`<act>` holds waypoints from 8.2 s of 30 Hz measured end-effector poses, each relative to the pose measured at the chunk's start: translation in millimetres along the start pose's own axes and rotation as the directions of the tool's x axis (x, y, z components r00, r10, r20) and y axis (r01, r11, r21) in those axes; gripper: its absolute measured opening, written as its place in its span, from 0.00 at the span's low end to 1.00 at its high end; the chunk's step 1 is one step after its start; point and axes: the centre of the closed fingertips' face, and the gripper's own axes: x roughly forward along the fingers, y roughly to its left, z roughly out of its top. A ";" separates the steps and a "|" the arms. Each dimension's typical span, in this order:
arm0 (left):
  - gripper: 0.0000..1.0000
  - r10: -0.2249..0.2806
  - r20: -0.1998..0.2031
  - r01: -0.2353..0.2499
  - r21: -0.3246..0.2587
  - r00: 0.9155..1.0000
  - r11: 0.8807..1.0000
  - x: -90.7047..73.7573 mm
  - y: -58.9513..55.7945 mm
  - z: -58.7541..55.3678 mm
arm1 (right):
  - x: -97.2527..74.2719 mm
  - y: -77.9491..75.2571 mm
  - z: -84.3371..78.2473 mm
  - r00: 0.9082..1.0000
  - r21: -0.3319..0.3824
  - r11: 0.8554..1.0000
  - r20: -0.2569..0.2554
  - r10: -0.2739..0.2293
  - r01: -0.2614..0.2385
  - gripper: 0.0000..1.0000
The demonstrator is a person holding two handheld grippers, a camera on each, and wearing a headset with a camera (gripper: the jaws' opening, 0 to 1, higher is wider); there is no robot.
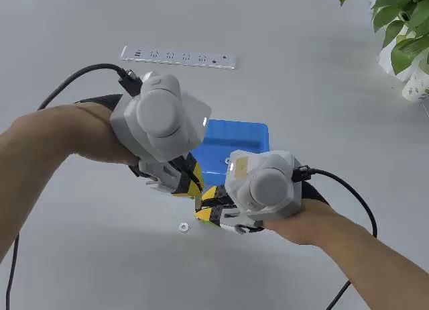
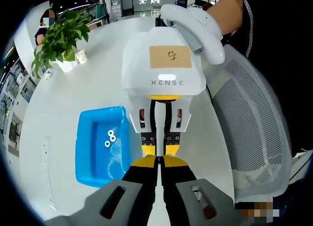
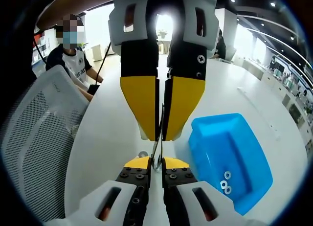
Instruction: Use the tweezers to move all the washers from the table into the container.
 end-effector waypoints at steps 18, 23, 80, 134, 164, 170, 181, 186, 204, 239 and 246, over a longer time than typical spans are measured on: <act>0.05 -0.006 0.012 0.006 -0.013 1.000 1.000 -17.5 -0.9 6.3 | -10.5 1.4 15.9 1.000 -0.006 1.000 0.019 0.006 -0.005 0.09; 0.05 -0.006 0.012 0.006 -0.013 1.000 1.000 -22.4 0.6 8.1 | -14.3 -0.4 20.6 1.000 -0.012 1.000 0.020 0.002 -0.002 0.09; 0.05 0.055 -0.007 -0.055 0.068 0.998 0.996 -42.4 75.7 28.4 | -39.4 -82.0 33.1 0.995 -0.029 0.996 0.040 -0.088 0.089 0.09; 0.05 0.038 -0.018 -0.037 0.070 0.999 0.997 1.8 98.1 9.9 | -13.6 -99.9 -13.4 0.998 0.036 0.998 -0.038 -0.045 0.046 0.11; 0.05 0.060 -0.032 -0.057 0.092 0.998 0.994 -25.6 90.6 22.1 | -31.8 -96.6 12.5 0.997 -0.009 0.997 -0.011 -0.077 0.077 0.11; 0.05 0.069 -0.039 -0.065 0.088 0.997 0.994 -37.0 83.1 24.2 | -36.4 -90.2 22.4 0.997 -0.024 0.996 -0.002 -0.083 0.083 0.11; 0.05 0.084 -0.052 -0.080 0.081 0.995 0.993 -49.2 64.4 24.9 | -39.9 -73.9 33.4 0.997 -0.043 0.996 0.007 -0.080 0.081 0.11; 0.05 0.086 -0.051 -0.082 0.074 0.995 0.994 -51.0 55.1 23.5 | -39.0 -63.6 36.3 0.997 -0.048 0.996 0.008 -0.073 0.073 0.11; 0.05 0.066 -0.042 -0.065 0.021 0.997 0.998 -38.4 21.8 8.9 | -20.4 -26.3 28.3 1.000 -0.043 0.999 0.002 -0.013 0.013 0.11; 0.05 0.051 -0.040 -0.052 -0.030 0.998 0.998 -24.8 -19.9 -9.5 | 5.9 17.9 20.3 0.998 -0.051 0.997 0.012 0.061 -0.060 0.11; 0.05 0.047 -0.044 -0.049 -0.040 0.998 0.998 -23.1 -24.2 -14.2 | 11.0 22.7 20.2 0.997 -0.049 0.996 0.013 0.074 -0.073 0.11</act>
